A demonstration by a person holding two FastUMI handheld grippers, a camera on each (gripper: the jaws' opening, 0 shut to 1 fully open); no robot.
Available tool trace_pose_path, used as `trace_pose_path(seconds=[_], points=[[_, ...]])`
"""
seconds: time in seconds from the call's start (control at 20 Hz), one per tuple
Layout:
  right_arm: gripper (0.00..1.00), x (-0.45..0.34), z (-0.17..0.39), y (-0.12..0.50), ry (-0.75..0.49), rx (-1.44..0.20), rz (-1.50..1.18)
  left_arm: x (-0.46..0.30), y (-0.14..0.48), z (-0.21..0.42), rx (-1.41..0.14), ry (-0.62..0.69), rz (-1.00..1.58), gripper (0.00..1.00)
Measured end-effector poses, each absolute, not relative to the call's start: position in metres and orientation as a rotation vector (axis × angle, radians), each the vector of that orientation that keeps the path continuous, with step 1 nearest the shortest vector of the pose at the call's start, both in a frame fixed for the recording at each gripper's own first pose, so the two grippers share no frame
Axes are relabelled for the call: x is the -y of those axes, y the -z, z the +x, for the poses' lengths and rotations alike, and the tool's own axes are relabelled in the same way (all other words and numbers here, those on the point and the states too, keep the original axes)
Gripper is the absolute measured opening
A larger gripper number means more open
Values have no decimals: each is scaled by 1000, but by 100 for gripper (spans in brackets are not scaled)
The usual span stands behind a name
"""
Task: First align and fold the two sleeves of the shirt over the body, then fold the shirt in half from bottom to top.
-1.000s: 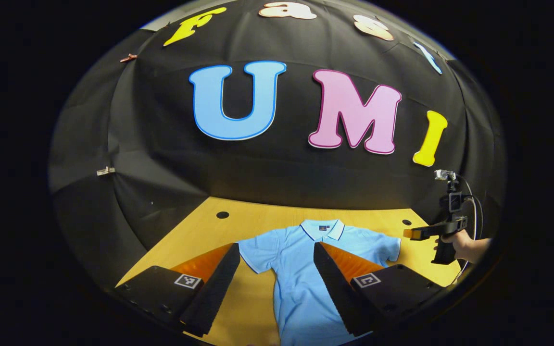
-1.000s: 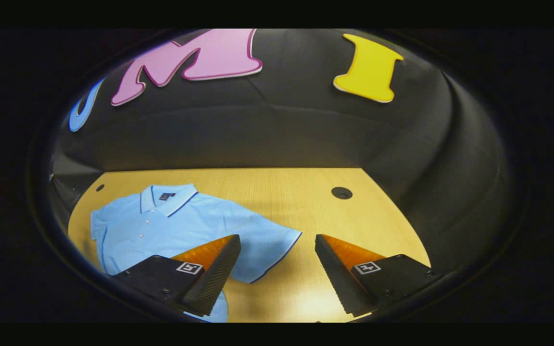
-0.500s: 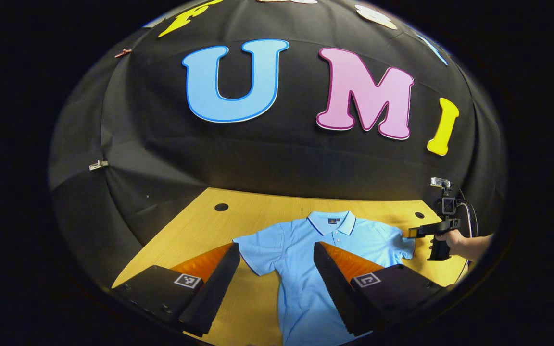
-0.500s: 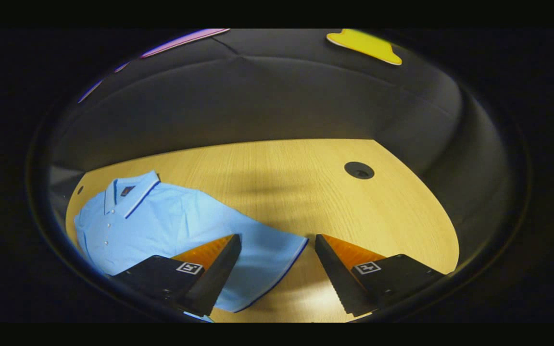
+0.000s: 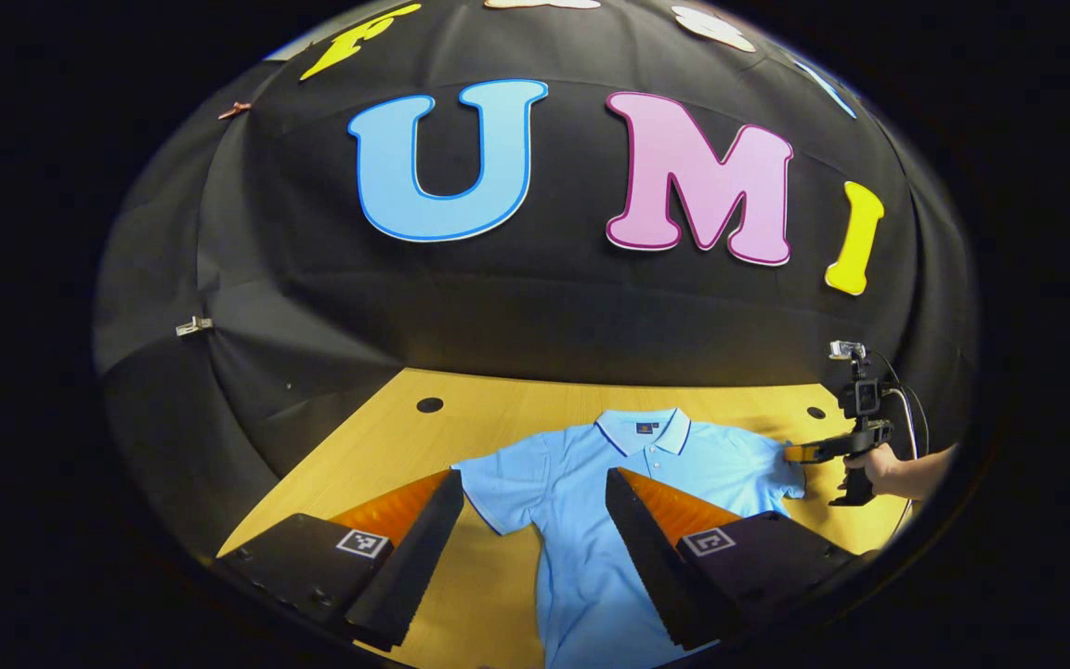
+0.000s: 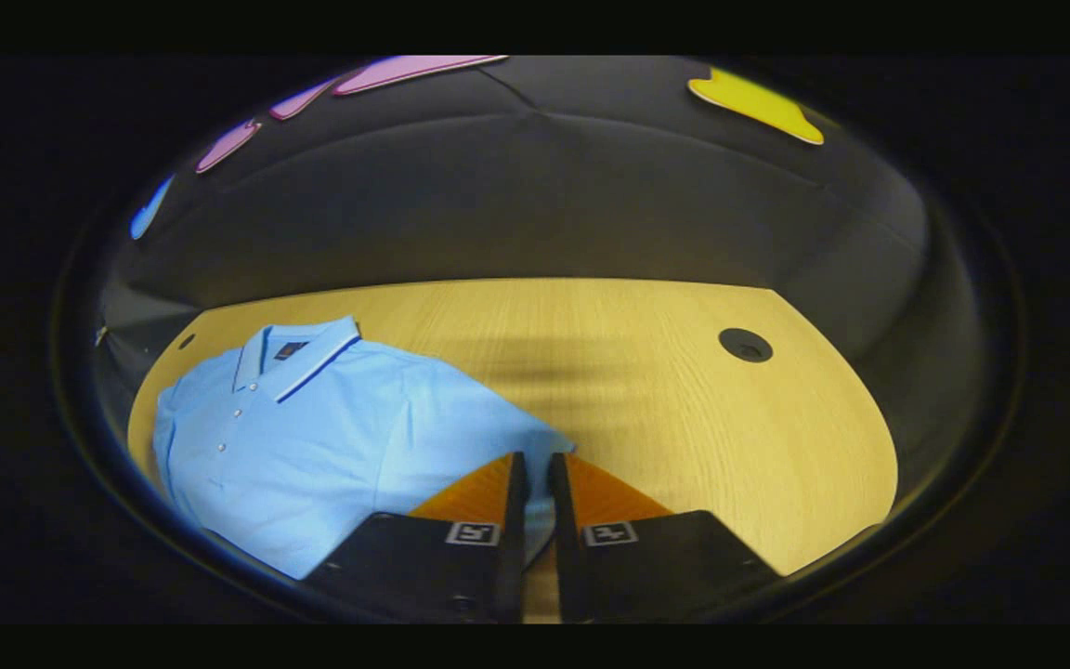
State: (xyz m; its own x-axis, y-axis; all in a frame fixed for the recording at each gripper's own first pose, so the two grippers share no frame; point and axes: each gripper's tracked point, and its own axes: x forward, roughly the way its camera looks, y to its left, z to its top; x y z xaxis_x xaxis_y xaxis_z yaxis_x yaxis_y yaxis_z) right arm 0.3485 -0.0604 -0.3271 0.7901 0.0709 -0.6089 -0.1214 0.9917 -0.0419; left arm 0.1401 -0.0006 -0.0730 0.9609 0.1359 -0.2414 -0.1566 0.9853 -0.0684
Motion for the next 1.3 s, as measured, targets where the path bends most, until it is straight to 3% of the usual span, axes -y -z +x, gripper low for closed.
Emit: trace_pose_path(seconds=[0.1, 0.15, 0.2, 0.3, 0.35, 0.45, 0.75, 0.8, 0.95, 1.05, 1.2, 1.3], points=[[0, 52, 350, 326, -115, -652, -57, -1, 78, 137, -241, -154, -94, 99], [11, 48, 351, 326, -119, -661, -21, -1, 80, 135, -242, -160, -105, 99], [0, 50, 350, 324, -104, -672, 9, -2, 82, 133, -241, -167, -119, 99], [5, 52, 349, 320, -89, -667, 14, -5, 87, 129, -243, -176, -138, 99], [0, 50, 349, 312, -98, -650, -4, -7, 89, 128, -245, -182, -142, 99], [8, 29, 343, 296, -153, -640, -9, -10, 92, 126, -244, -187, -149, 99], [0, -70, 329, 261, -296, -609, -16, -14, 101, 126, -238, -191, -197, 100], [5, -88, 328, 259, -317, -611, -21, -14, 101, 126, -235, -189, -204, 100], [5, -138, 322, 257, -371, -601, -69, -16, 103, 123, -232, -190, -214, 100], [11, -167, 309, 272, -387, -663, -87, -21, 106, 120, -229, -196, -219, 100], [51, -206, 288, 282, -443, -664, -126, -32, 109, 118, -227, -208, -232, 100], [92, -207, 267, 265, -471, -611, -138, -41, 113, 135, -224, -188, -249, 100]])
